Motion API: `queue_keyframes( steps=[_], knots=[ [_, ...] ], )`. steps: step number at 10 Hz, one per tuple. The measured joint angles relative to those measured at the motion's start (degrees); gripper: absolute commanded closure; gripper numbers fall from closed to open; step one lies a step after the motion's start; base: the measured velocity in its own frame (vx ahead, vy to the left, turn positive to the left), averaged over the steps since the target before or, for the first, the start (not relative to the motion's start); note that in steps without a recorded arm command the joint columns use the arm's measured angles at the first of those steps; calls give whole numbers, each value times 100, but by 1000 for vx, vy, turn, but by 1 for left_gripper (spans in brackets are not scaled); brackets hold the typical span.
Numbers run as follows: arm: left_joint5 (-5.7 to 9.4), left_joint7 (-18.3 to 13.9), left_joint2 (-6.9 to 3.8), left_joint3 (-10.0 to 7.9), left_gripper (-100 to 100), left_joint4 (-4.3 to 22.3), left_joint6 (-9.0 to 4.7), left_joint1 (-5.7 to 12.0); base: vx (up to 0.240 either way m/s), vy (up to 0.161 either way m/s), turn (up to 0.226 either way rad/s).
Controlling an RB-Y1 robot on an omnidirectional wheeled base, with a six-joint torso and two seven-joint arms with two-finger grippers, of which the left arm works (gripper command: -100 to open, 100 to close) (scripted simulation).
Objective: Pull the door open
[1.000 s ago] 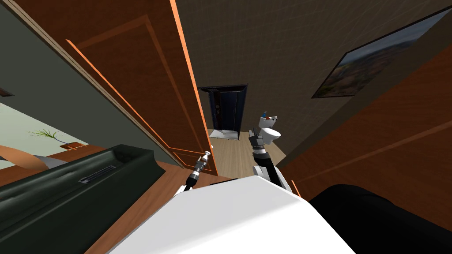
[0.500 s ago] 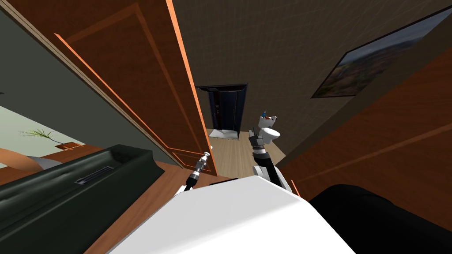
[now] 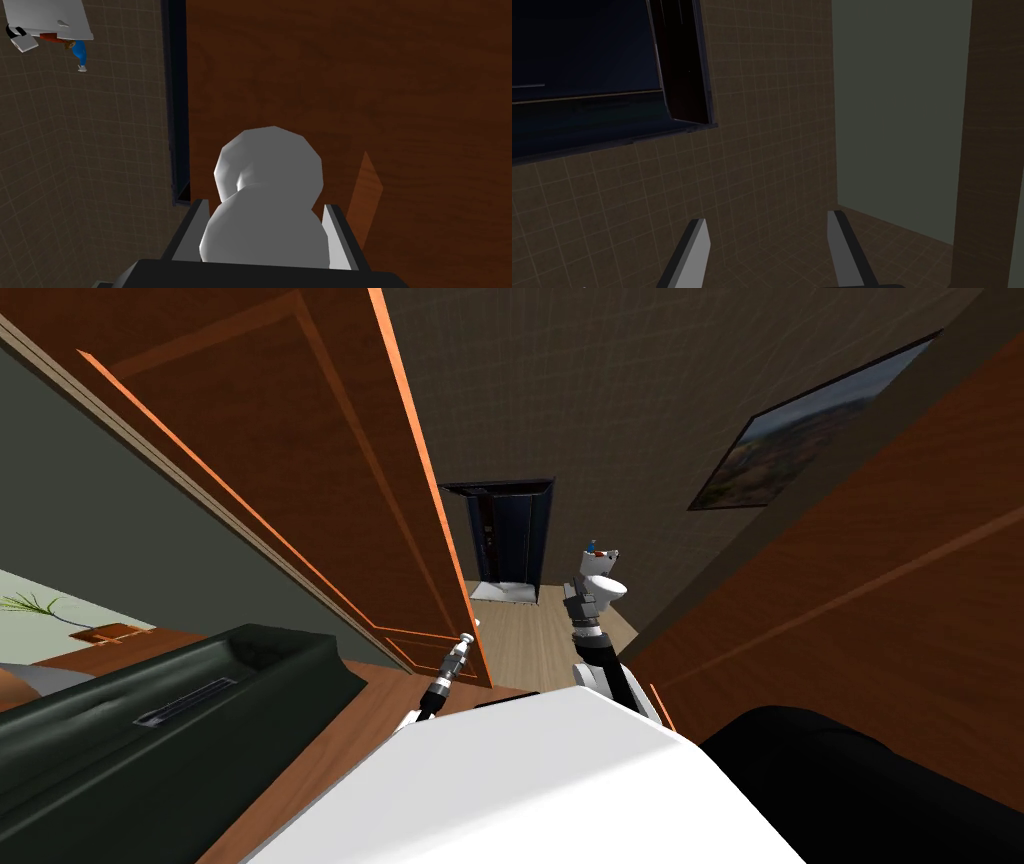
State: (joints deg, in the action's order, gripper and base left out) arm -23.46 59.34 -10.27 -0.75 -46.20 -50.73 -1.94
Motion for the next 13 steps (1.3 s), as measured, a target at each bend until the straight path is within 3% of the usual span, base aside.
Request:
queue_keyframes(
  steps=[4,5,8,9,12,13],
  knots=[
    [140,-543,-19,-26,100,205,-46,79,-28,36,-125],
    [193,-653,-23,-56,100,364,-104,156,-25,21,-64],
    [247,-1130,-67,-19,100,-3,131,-31,-40,27,-131],
    [301,-1287,-89,-40,100,133,79,32,-33,41,-180],
    [404,-1705,-123,-56,100,106,72,-13,-29,20,-119],
    [465,-1871,-157,-82,100,232,42,57,-35,17,-74]
  ],
)
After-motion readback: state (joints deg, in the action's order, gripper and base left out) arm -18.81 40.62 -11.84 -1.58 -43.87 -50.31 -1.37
